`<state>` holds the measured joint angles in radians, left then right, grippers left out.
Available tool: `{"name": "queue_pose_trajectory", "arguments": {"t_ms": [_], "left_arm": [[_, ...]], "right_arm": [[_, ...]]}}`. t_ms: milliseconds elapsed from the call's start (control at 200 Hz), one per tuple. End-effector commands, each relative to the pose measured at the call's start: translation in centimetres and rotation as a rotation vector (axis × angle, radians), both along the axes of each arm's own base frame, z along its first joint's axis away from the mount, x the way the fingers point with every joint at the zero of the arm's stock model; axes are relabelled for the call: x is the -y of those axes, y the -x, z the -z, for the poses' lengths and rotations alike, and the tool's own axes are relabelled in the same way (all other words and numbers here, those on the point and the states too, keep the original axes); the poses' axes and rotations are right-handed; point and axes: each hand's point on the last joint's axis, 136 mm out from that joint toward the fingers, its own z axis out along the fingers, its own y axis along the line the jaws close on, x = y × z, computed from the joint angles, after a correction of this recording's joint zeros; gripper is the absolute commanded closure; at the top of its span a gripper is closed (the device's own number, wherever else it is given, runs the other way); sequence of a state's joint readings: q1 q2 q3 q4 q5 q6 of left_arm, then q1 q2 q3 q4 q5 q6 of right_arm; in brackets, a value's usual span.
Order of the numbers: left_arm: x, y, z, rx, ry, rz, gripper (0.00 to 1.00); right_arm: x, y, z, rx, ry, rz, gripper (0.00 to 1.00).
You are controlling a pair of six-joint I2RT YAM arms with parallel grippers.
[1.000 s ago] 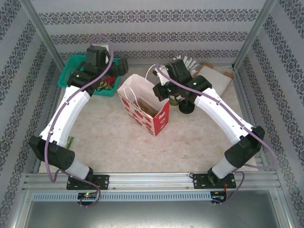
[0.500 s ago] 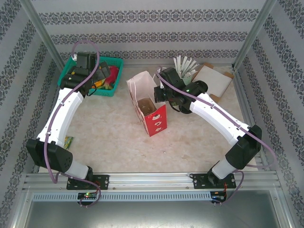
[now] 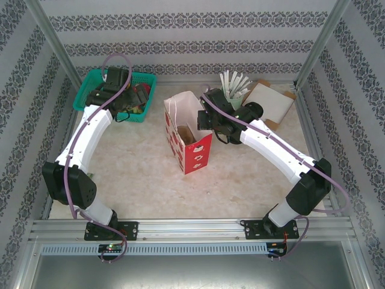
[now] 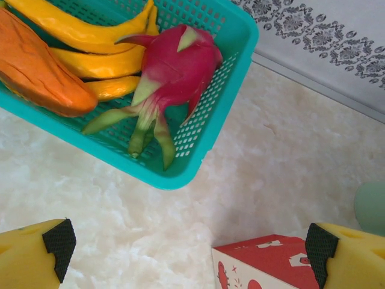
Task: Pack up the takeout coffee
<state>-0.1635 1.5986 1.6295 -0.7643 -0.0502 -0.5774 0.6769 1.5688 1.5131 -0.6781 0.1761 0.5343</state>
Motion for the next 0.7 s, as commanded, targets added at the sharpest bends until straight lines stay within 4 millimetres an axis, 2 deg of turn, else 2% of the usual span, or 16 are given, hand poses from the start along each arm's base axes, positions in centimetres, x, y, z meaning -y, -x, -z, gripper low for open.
{"name": "queue_pose_trajectory", "arguments": {"t_ms": [0, 125, 165, 190, 310, 450, 455, 510, 545, 585, 699], "left_arm": [[0.8, 0.7, 0.7, -0.045, 0.038, 0.022, 0.0], [1.6, 0.8, 1.5, -0.062, 0.05, 0.039, 0.0], [1.8, 0.8, 1.7, -0.068, 0.051, 0.041, 0.0], [1.8, 0.8, 1.8, -0.071, 0.049, 0.041, 0.0], [2.1, 0.9, 2.0, -0.074, 0.049, 0.047, 0.0], [2.5, 0.9, 2.2, -0.067, 0.053, 0.055, 0.0], [2.6, 0.9, 2.2, -0.067, 0.054, 0.055, 0.0], [2.7, 0.9, 2.2, -0.054, 0.058, 0.053, 0.0], [2.6, 0.9, 2.2, -0.047, 0.061, 0.047, 0.0], [2.7, 0.8, 2.2, -0.035, 0.066, 0.043, 0.0], [2.6, 0.5, 2.1, -0.007, 0.082, 0.025, 0.0]], "right_arm": [[1.2, 0.6, 0.5, -0.017, 0.0, 0.06, 1.0], [1.0, 0.8, 0.6, -0.029, -0.028, 0.068, 1.0], [0.7, 0.9, 0.5, -0.033, -0.041, 0.058, 0.96], [0.5, 1.0, 0.5, -0.034, -0.047, 0.05, 0.92], [0.3, 1.2, -0.5, -0.008, -0.06, 0.006, 0.61], [-0.1, 2.2, -2.5, 0.048, -0.059, -0.129, 0.36], [-0.1, 2.3, -2.6, 0.05, -0.058, -0.139, 0.32], [0.2, 2.9, -3.4, 0.055, -0.055, -0.18, 0.15], [0.3, 3.2, -3.9, 0.059, -0.054, -0.2, 0.12], [0.6, 3.4, -4.6, 0.075, -0.048, -0.216, 0.02], [1.5, 4.0, -6.9, 0.144, -0.047, -0.238, 0.02]]}}
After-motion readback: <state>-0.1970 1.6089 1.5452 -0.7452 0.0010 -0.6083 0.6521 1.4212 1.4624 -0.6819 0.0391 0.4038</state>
